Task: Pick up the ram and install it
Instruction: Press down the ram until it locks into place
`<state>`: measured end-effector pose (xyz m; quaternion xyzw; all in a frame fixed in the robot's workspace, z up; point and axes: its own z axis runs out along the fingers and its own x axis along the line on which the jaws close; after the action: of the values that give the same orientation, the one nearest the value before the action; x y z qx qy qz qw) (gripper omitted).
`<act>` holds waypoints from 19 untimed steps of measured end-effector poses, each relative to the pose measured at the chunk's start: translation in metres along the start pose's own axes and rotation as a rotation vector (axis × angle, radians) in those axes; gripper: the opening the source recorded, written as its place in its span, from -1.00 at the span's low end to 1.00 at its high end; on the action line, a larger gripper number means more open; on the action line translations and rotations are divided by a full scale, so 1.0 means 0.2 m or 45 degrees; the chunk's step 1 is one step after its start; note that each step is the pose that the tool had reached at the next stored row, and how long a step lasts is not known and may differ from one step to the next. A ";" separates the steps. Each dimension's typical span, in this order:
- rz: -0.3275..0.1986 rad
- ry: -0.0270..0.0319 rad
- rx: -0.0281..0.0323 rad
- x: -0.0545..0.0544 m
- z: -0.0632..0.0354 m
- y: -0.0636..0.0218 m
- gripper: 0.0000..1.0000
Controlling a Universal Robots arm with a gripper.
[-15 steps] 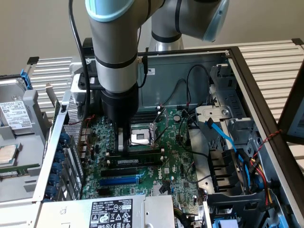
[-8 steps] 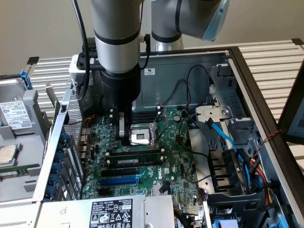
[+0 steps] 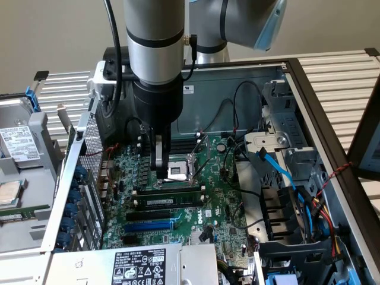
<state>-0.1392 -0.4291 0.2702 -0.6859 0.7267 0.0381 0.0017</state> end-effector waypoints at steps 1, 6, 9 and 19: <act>0.000 0.0000 0.0000 0.00 0.000 0.000 -0.79; 0.000 0.0000 0.0001 0.00 0.000 0.000 -0.79; 0.000 0.0000 0.0001 0.00 0.000 0.000 -0.79; 0.121 -0.0104 0.0070 0.00 0.006 -0.001 -0.79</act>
<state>-0.1390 -0.4291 0.2689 -0.6505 0.7585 0.0390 0.0047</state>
